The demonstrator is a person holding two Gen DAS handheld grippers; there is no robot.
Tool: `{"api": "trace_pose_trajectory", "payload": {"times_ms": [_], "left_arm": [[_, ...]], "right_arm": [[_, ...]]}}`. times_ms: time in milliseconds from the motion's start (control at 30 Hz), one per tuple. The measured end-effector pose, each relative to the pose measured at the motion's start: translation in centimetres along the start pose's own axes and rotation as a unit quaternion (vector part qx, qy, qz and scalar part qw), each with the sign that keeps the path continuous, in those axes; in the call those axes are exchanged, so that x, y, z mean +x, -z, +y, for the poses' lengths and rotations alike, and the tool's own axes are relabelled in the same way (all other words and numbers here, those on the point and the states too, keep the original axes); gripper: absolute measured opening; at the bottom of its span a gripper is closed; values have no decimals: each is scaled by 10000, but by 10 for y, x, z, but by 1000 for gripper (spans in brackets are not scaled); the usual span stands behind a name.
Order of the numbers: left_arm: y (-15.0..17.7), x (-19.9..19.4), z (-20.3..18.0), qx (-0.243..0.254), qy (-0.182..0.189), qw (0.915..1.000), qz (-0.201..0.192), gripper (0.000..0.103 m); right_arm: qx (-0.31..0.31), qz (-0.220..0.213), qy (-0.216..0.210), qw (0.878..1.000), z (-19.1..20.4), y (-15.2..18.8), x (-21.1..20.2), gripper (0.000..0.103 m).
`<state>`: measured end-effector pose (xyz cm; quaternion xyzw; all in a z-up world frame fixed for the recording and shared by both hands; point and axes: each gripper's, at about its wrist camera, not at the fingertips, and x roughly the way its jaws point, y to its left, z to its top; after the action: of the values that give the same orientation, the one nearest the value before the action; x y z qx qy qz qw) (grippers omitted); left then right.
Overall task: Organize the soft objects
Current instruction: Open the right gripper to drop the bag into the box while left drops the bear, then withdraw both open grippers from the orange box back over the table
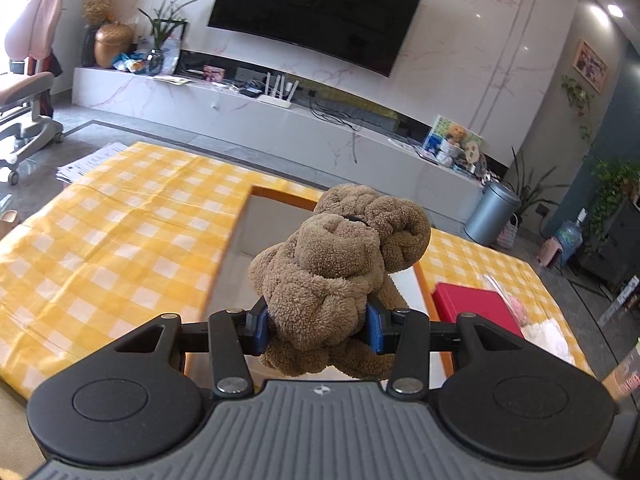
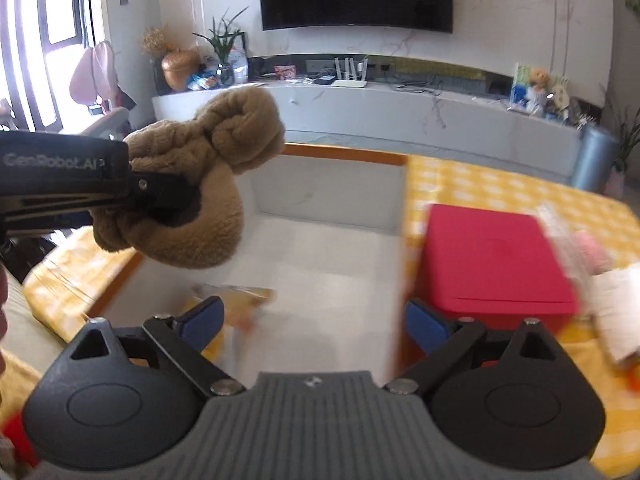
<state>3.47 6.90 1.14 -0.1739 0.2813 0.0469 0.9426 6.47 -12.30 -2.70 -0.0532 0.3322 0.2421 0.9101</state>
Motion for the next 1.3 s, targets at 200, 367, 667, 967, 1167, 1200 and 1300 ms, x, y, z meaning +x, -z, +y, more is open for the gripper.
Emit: {"api": "trace_pose_trajectory", "payload": {"times_ms": [200, 367, 667, 967, 1167, 1200, 1300], "left_arm": [[22, 24, -33, 450, -78, 9981, 412, 51], [35, 43, -48, 780, -362, 9944, 621, 51], [44, 42, -65, 1611, -444, 9841, 609, 80], [5, 14, -11, 826, -915, 9924, -32, 90], [0, 45, 32, 321, -1569, 9854, 577, 89], [-1, 49, 33, 250, -1565, 9854, 630, 89], [4, 53, 36, 230, -1531, 9850, 758, 84]], "right_arm": [[556, -387, 1341, 9887, -53, 4, -19, 95], [1365, -535, 865, 9854, -66, 5, -12, 92], [1311, -453, 632, 9883, -63, 4, -10, 85], [1202, -365, 507, 9908, -59, 6, -12, 66], [1308, 51, 60, 9914, -42, 8, 7, 59], [1272, 130, 23, 9918, -38, 7, 10, 57], [1168, 257, -83, 9928, -25, 8, 16, 51]]}}
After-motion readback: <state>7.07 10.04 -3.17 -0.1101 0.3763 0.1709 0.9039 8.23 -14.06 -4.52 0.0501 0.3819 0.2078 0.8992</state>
